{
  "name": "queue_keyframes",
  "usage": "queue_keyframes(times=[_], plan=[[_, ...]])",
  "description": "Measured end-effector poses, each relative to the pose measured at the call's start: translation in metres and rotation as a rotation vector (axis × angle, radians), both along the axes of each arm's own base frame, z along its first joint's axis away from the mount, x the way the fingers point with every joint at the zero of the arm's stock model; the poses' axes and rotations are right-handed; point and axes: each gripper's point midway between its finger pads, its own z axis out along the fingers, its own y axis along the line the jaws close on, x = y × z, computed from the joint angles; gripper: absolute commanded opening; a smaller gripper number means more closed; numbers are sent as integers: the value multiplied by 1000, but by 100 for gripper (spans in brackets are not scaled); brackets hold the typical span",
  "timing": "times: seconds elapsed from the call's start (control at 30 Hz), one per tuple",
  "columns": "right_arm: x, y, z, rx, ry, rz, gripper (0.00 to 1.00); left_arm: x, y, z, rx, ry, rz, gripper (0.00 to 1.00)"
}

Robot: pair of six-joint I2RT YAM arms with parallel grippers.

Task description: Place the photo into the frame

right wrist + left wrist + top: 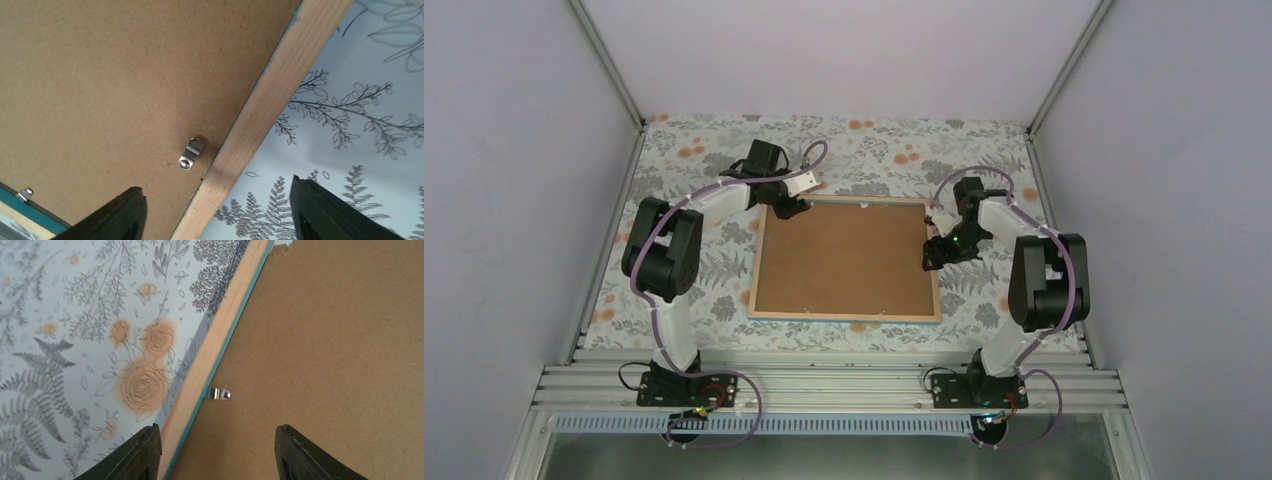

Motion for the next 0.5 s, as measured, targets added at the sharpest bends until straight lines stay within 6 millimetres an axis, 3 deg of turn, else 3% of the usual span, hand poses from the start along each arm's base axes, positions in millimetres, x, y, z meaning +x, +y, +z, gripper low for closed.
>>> queue_keyframes(times=[0.13, 0.23, 0.37, 0.43, 0.5], plan=[[2, 2, -10, 9, 32, -27, 44, -6, 2, -9, -5, 26, 18, 58], [18, 7, -20, 28, 57, -60, 33, -9, 4, -10, -12, 33, 31, 58], [46, 9, -26, 32, 51, -99, 6, -14, 7, -5, -18, 30, 43, 58], [61, 10, -24, 31, 40, -149, 4, -15, 8, -3, -21, 24, 47, 58], [89, 10, -23, 26, -6, -171, 4, -15, 10, -2, -24, 25, 55, 58]])
